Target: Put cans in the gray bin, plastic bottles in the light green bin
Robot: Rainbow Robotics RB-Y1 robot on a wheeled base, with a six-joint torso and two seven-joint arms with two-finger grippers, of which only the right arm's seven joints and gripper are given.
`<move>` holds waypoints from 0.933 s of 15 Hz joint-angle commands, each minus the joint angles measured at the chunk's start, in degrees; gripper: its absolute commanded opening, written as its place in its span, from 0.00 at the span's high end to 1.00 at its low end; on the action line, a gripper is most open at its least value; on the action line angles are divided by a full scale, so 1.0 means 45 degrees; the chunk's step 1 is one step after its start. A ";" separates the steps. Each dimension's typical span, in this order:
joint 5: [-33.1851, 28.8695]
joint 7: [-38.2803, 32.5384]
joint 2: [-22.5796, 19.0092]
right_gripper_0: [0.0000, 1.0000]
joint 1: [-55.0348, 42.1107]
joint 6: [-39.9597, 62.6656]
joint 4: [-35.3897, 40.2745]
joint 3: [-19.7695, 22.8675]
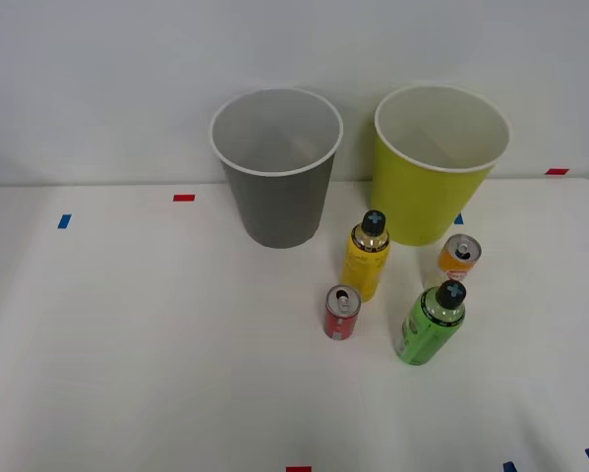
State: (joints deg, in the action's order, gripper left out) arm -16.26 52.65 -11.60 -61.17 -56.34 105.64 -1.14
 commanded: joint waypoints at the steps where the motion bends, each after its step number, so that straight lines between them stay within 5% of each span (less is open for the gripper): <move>1: 0.0000 0.0000 0.0000 0.00 0.0000 0.0000 0.0000 0.0000; 14: 0.0000 0.0000 0.0000 0.00 0.0000 0.0000 0.0000 0.0000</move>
State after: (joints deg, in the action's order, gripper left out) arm -16.26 52.65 -11.60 -61.17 -56.34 105.64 -1.14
